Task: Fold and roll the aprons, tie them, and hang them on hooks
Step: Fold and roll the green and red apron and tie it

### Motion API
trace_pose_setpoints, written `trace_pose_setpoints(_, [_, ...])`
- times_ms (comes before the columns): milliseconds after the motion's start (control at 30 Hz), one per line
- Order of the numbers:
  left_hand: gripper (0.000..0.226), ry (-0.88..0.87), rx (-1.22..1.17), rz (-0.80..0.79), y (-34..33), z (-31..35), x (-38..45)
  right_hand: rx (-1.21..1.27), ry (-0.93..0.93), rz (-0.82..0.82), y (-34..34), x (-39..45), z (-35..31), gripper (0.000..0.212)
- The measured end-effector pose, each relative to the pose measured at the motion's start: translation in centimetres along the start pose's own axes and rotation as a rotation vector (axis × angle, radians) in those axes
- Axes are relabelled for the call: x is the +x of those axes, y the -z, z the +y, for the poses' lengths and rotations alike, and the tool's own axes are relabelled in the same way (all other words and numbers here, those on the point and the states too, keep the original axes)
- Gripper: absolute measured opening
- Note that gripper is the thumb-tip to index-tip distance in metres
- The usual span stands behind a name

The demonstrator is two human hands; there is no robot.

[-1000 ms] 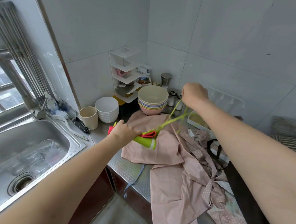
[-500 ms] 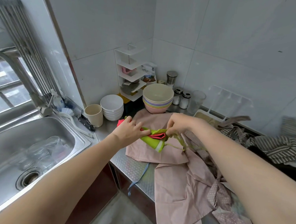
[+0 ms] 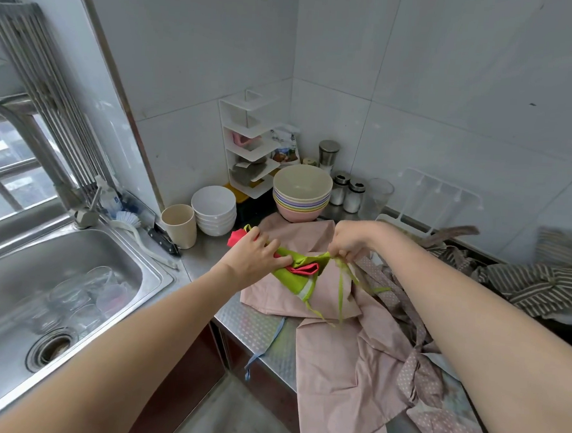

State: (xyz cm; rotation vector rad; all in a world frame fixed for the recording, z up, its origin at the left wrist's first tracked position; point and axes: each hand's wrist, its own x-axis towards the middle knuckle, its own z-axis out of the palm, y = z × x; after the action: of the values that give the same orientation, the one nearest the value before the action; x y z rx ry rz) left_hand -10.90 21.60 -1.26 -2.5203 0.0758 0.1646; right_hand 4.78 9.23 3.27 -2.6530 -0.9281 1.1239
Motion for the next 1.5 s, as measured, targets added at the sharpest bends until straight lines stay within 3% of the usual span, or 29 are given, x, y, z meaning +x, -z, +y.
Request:
trace_pose_setpoints(200, [0.045, 0.052, 0.018, -0.029, 0.4, -0.4, -0.1, 0.141, 0.043, 0.032, 0.0, -0.2, 0.6, 0.015])
trace_pose_setpoints(300, [0.046, 0.072, 0.012, -0.036, 0.4, -0.5, -0.4, 0.086, 0.044, 0.014, 0.1, -0.2, 1.0, 0.014])
trace_pose_setpoints(400, [0.044, 0.082, -0.003, -0.046, 0.3, -0.1, -0.1, -0.105, 0.040, 0.217, 0.1, 0.0, 0.7, 0.009])
trace_pose_setpoints(467, [0.041, 0.075, 0.020, -0.060, 0.1, 0.4, 0.3, -0.258, 0.057, 0.391, 0.1, -0.3, -0.1, 0.017])
trace_pose_setpoints(533, [0.040, 0.076, 0.035, -0.096, 0.0, 0.9, 0.8, -0.306, 0.065, 0.466, 0.4, -1.1, -1.3, 0.020])
trace_pose_setpoints(633, [0.037, 0.122, -0.032, -0.170, -0.1, 1.4, 1.4, -0.080, 0.129, 0.343, 1.0, -1.5, -3.2, 0.013])
trace_pose_setpoints(767, [0.049, 0.423, -0.495, -0.213, -0.6, 0.8, 2.0, 0.313, 0.254, 0.185, 0.3, -2.5, -5.4, 0.024])
trace_pose_setpoints(867, [0.041, 0.546, -1.057, -0.147, -0.4, -0.9, 2.5, 0.350, 0.326, 0.101, -1.8, -2.7, -4.6, 0.022])
trace_pose_setpoints(967, [0.032, 0.543, -1.544, -0.052, 0.3, -2.6, 2.5, 0.440, 0.316, -0.021, -4.0, -1.7, -1.7, 0.030])
trace_pose_setpoints(1067, [0.035, 0.406, -2.001, -0.201, 1.1, -3.5, 1.7, 0.540, 0.271, -0.048, -5.0, -1.2, 1.1, 0.031])
trace_pose_setpoints(1133, [0.035, 0.268, -2.118, -0.324, 1.5, -4.2, 1.1, 0.546, 0.228, -0.055, -5.0, -1.1, 2.4, 0.031])
trace_pose_setpoints(1233, [0.031, 0.069, -2.060, -0.468, 2.1, -5.2, 0.8, 0.545, 0.175, -0.106, -4.5, -1.3, 3.9, 0.031])
trace_pose_setpoints(1333, [0.026, -0.062, -1.795, -0.653, 3.0, -5.6, 1.0, 0.494, 0.123, -0.174, -3.7, -2.1, 4.7, 0.029])
trace_pose_setpoints(1433, [0.025, -0.198, -1.351, -0.695, 5.1, -4.4, 1.8, 0.467, 0.121, -0.198, -2.7, -2.4, 4.6, 0.036])
trace_pose_setpoints(1500, [0.037, -0.296, -0.975, -0.657, 6.4, -2.8, 2.9, 0.454, 0.173, -0.223, -1.6, -2.4, 4.1, 0.032])
